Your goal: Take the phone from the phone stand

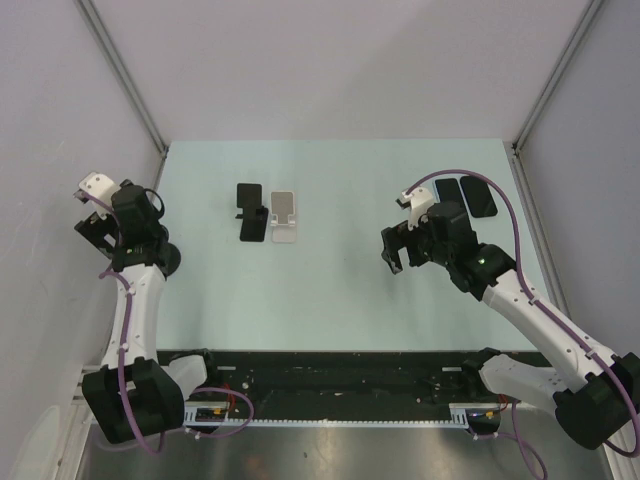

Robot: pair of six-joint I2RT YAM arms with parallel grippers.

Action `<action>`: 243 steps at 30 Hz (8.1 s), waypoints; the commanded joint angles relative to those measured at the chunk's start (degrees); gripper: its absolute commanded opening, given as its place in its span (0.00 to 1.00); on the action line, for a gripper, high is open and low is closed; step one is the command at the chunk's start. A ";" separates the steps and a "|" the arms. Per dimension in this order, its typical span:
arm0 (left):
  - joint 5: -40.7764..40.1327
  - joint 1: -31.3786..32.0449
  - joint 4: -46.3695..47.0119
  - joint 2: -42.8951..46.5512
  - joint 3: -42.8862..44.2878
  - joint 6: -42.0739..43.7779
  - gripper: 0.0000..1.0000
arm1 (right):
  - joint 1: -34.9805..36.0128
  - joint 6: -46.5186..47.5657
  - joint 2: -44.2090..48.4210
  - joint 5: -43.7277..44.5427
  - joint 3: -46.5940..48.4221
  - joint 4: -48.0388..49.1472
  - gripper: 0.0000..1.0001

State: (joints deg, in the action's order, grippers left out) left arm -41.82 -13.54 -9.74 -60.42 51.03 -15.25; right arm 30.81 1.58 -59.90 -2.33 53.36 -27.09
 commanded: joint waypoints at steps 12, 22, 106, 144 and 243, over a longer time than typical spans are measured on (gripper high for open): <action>3.41 -2.19 3.15 -5.23 -2.33 -3.12 0.94 | 2.85 1.76 0.40 2.24 -0.54 2.39 1.00; 8.16 -0.79 2.97 -0.75 -3.30 -2.69 0.55 | 3.82 2.02 1.01 4.96 -0.63 2.22 1.00; 44.20 58.54 6.57 -6.13 9.45 10.41 1.00 | 5.23 -8.35 18.33 -6.46 -8.19 7.67 1.00; 47.71 58.54 6.13 -12.00 3.29 13.40 0.84 | 14.72 -9.58 4.19 -6.99 -11.35 24.89 0.92; 58.28 53.00 9.56 5.40 8.56 -11.54 0.00 | 15.69 -5.80 21.56 3.83 -16.98 25.07 0.85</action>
State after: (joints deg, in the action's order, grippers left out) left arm 26.68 39.83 -6.96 -59.31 54.83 -17.82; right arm 45.71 -4.47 -42.30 0.12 35.70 -3.25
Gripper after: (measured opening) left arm 0.803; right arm 0.827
